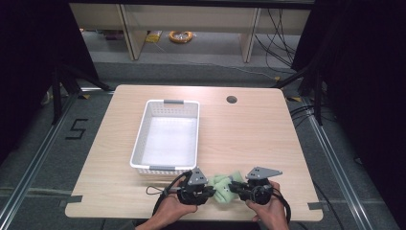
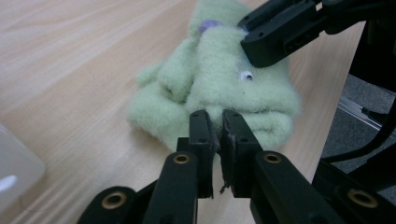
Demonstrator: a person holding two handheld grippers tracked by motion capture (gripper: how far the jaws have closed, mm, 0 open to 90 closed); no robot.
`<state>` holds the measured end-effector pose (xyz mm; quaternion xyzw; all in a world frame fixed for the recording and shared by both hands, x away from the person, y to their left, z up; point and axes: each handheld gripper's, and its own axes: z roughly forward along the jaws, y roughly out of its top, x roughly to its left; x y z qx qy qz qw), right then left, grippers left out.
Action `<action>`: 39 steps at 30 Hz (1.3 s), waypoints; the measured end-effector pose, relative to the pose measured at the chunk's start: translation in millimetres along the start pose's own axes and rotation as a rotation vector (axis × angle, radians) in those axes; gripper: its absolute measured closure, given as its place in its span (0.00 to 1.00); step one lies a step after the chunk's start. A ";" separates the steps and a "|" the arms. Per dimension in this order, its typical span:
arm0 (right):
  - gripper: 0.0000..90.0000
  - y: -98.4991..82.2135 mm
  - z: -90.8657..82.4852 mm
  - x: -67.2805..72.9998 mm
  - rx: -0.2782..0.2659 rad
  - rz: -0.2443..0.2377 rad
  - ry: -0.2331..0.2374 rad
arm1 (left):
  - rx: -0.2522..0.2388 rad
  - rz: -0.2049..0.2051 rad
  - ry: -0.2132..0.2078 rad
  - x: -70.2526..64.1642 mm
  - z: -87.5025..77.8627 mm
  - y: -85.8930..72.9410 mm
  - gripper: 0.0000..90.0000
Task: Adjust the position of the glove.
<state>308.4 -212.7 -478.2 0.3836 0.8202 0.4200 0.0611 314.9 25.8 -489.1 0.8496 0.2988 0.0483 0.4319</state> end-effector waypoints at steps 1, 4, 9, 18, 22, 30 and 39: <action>0.93 1.4 -1.6 1.2 -0.005 -0.008 0.005 | -0.026 -0.011 -0.016 1.4 -3.3 4.2 0.93; 0.94 3.3 -3.3 5.2 -0.020 -0.016 0.012 | -0.051 -0.023 -0.011 5.8 -10.4 11.9 0.94; 0.95 4.7 -6.1 15.5 -0.036 -0.003 0.005 | -0.074 -0.035 0.006 13.1 -15.8 24.0 0.95; 0.96 5.6 4.0 8.7 -0.033 0.002 0.022 | -0.062 -0.087 0.009 25.0 -6.1 21.2 0.98; 0.95 4.4 7.6 7.0 -0.026 0.027 0.035 | -0.048 -0.118 0.020 26.9 0.2 15.6 0.95; 0.83 1.3 9.0 6.5 -0.010 0.046 0.005 | -0.059 -0.098 0.003 22.5 -14.7 14.9 0.77; 0.67 3.9 -12.1 -4.2 -0.003 -0.013 -0.049 | 0.000 -0.158 -0.029 18.9 -13.2 0.9 0.58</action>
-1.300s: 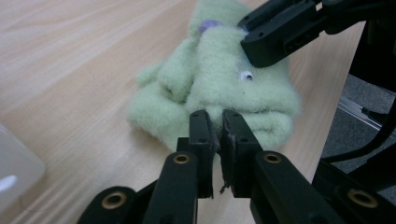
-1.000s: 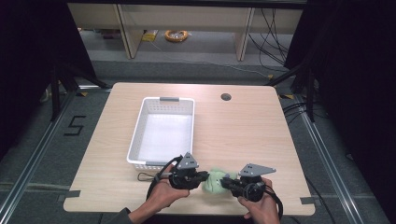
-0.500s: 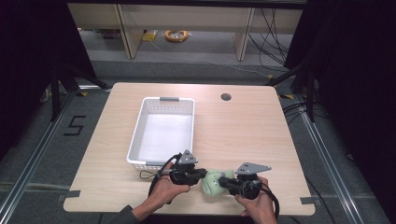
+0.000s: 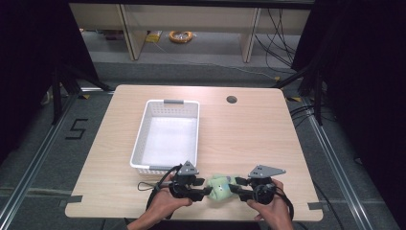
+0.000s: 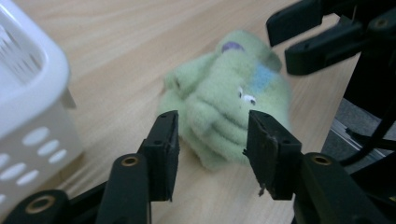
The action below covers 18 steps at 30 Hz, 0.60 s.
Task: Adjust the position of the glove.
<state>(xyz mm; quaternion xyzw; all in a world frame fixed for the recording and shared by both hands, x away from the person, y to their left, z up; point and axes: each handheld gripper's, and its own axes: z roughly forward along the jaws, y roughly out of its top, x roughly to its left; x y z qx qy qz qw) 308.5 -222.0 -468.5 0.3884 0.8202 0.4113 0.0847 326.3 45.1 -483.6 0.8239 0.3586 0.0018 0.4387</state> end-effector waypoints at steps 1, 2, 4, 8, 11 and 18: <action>0.67 -1.5 -2.1 -2.2 0.009 0.011 0.001 | -0.001 -0.009 0.004 1.1 1.6 -0.3 0.57; 0.66 -3.5 -4.0 -5.2 0.026 0.003 -0.011 | 0.004 -0.020 0.006 2.5 3.0 -0.6 0.56; 0.67 -10.3 -5.4 -9.8 0.057 -0.009 -0.035 | 0.014 -0.031 -0.002 4.7 5.2 -1.1 0.57; 0.69 -16.9 -0.8 -10.9 0.110 0.009 -0.016 | 0.013 -0.069 -0.014 8.0 8.3 -0.5 0.59; 0.75 -17.6 4.0 -12.1 0.114 -0.005 -0.015 | 0.008 -0.089 -0.043 11.2 11.3 0.1 0.65; 0.95 -17.2 3.2 -13.4 0.133 -0.035 -0.014 | -0.003 -0.044 -0.037 5.2 13.4 1.2 0.90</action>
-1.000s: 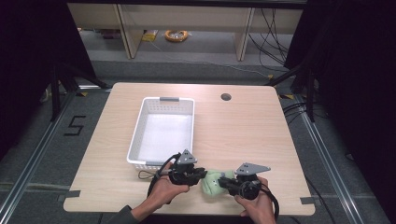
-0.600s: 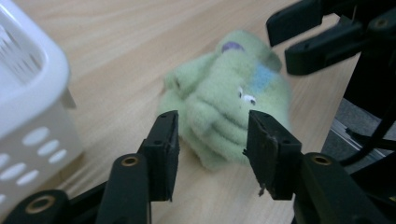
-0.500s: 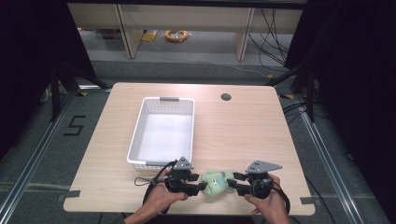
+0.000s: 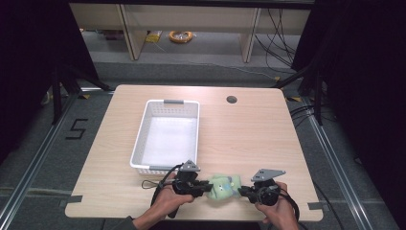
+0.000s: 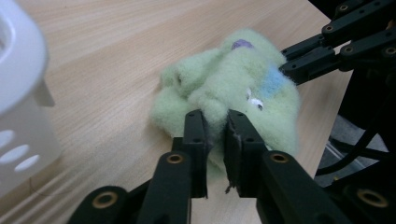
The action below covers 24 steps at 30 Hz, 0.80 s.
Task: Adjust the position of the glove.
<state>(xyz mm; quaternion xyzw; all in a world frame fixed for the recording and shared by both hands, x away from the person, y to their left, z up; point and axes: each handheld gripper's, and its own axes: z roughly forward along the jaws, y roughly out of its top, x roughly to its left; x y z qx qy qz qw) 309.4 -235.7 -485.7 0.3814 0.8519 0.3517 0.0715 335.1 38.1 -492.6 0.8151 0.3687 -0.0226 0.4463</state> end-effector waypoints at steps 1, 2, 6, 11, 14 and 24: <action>0.95 0.2 -1.3 0.9 0.002 -0.001 -0.002 | -0.003 0.009 0.005 -1.2 -0.8 0.8 0.91; 0.96 1.0 -3.8 1.9 0.010 0.002 0.005 | -0.012 0.003 0.011 -3.5 -1.7 1.6 0.92; 0.96 2.9 -10.8 4.3 -0.026 0.002 0.024 | -0.045 0.025 0.001 -2.7 -8.7 12.5 0.92; 0.96 0.7 -11.6 8.3 -0.024 0.016 0.043 | -0.037 -0.004 -0.015 1.9 -7.2 16.9 0.92; 0.96 -3.1 -6.2 7.5 -0.010 0.027 0.055 | -0.020 -0.025 0.003 7.3 -0.5 13.4 0.90; 0.71 -5.7 -4.4 7.2 0.002 0.066 0.041 | -0.020 -0.055 0.014 8.7 -0.4 9.5 0.68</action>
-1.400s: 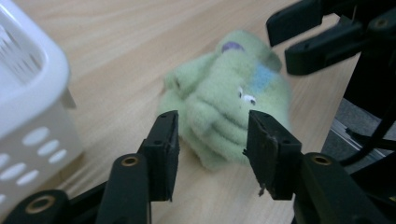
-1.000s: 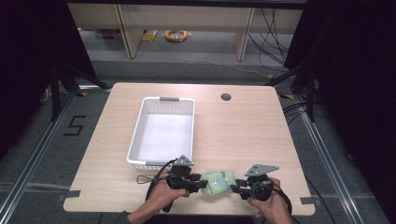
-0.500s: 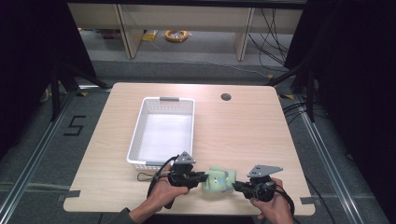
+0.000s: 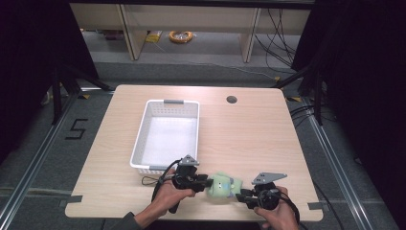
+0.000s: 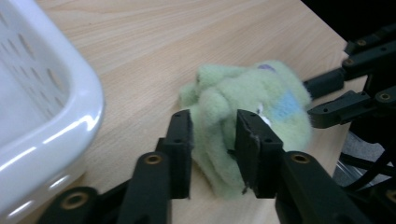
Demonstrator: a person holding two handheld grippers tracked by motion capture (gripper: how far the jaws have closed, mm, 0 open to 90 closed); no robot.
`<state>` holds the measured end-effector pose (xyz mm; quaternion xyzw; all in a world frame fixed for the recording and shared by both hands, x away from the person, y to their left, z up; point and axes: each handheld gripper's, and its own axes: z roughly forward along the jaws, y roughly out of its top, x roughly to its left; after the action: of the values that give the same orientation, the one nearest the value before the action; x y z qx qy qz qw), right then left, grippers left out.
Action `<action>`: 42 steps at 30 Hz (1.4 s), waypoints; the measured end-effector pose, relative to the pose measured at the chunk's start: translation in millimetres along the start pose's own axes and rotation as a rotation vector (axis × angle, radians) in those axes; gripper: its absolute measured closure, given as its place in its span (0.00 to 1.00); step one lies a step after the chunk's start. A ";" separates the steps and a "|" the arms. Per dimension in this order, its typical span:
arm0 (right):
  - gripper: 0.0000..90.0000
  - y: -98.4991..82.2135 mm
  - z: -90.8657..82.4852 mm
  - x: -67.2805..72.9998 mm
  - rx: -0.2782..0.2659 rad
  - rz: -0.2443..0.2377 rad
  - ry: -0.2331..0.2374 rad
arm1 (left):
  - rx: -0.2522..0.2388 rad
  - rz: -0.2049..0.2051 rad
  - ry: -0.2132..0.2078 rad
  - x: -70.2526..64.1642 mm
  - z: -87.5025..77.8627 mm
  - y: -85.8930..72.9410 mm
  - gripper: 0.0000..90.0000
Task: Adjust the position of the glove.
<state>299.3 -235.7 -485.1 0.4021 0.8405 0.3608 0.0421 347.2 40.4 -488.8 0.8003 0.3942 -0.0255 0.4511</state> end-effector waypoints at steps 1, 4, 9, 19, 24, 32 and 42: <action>0.71 0.0 0.0 0.0 0.000 0.000 0.000 | -0.007 0.005 -0.003 -0.7 -2.5 0.0 0.68; 0.56 3.4 -10.3 -2.6 -0.049 0.047 -0.022 | -0.028 0.000 0.020 -4.7 -8.8 -0.3 0.58; 0.49 4.9 -7.9 -15.7 -0.079 0.101 -0.014 | -0.010 -0.054 0.016 -4.3 -6.9 -4.7 0.52; 0.50 17.9 14.4 -20.6 -0.023 0.083 -0.009 | 0.049 -0.079 0.010 -1.9 9.7 -11.9 0.57; 0.50 16.9 20.8 -26.9 0.014 0.112 0.023 | 0.066 -0.109 -0.033 1.6 14.1 -13.4 0.60; 0.52 12.6 26.5 -29.3 0.005 0.152 0.063 | 0.054 -0.097 -0.032 -1.3 20.0 -14.8 0.65; 0.68 10.3 29.0 -30.9 -0.008 0.163 0.131 | 0.067 -0.081 -0.066 -0.5 19.7 -14.6 0.79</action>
<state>337.3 -236.6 -506.6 0.4445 0.8045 0.3919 -0.0407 343.5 29.6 -510.5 0.7971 0.4099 -0.0832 0.4356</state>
